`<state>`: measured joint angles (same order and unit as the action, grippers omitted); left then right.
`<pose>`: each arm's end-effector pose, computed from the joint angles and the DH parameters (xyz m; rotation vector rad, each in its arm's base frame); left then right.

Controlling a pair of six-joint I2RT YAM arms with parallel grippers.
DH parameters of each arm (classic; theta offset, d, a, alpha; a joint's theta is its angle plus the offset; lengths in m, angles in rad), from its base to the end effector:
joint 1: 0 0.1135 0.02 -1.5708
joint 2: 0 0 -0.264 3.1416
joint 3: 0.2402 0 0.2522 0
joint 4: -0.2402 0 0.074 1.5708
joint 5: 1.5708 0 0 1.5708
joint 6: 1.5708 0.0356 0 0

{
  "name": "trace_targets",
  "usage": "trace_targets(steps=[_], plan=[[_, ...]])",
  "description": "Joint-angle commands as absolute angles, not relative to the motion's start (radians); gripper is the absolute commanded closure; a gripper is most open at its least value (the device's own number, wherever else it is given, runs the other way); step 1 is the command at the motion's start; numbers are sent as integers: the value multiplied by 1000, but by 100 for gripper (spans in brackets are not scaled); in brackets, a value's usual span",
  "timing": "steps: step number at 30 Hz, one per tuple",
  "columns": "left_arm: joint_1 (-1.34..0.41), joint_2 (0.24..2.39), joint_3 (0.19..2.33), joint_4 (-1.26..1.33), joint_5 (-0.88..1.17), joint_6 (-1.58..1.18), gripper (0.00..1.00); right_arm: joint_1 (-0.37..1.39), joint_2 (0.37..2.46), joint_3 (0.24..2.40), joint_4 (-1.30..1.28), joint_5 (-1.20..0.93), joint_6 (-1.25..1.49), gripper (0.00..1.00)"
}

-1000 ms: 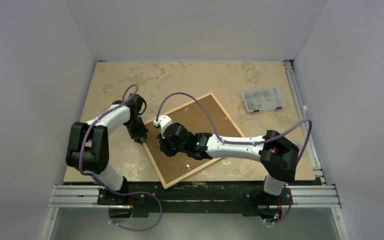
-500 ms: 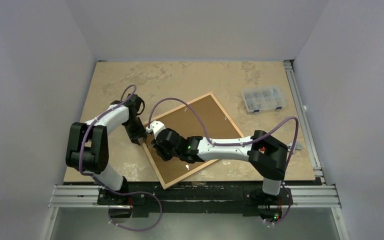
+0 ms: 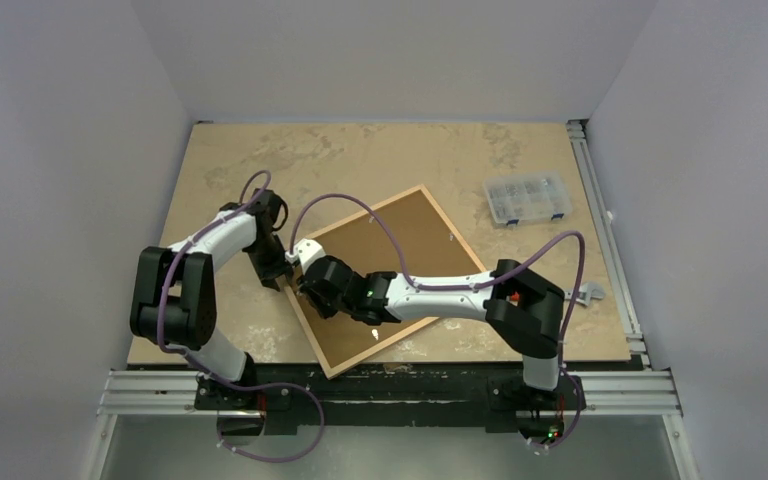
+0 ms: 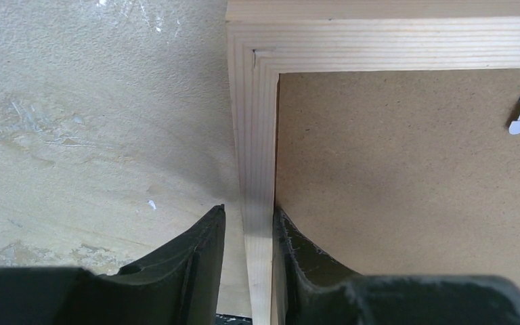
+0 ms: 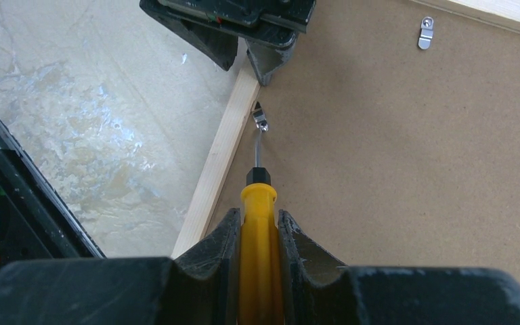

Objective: Take the photo out of the frame

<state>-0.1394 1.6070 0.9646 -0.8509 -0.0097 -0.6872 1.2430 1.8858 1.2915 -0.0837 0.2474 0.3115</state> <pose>0.2675 -0.0372 0.1693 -0.8300 2.9521 -0.0341 0.1444 0.3975 0.2090 -0.9035 2.0999 0.5637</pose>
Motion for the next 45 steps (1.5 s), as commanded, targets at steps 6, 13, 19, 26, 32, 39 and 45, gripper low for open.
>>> trace_targets(steps=[6, 13, 19, 26, 32, 39, 45], plan=[[-136, 1577, 938, -863, -6, -686, 68, 1246, 1914, 1350, -65, 254, 299, 100], [-137, 1579, 942, -862, -5, -689, 66, 1246, 1933, 1364, -70, 279, 301, 100], [-137, 1571, 930, -858, -5, -690, 66, 1246, 1948, 1379, -83, 321, 314, 100], [-137, 1568, 928, -853, 20, -690, 66, 1246, 1952, 1385, -112, 350, 325, 100], [-136, 1572, 927, -850, 18, -690, 67, 1246, 1943, 1367, -117, 358, 333, 100], [-137, 1575, 923, -846, 17, -690, 67, 1246, 1922, 1350, -120, 360, 337, 100], [-137, 1578, 923, -844, 17, -686, 67, 1247, 1907, 1328, -119, 356, 343, 100]])
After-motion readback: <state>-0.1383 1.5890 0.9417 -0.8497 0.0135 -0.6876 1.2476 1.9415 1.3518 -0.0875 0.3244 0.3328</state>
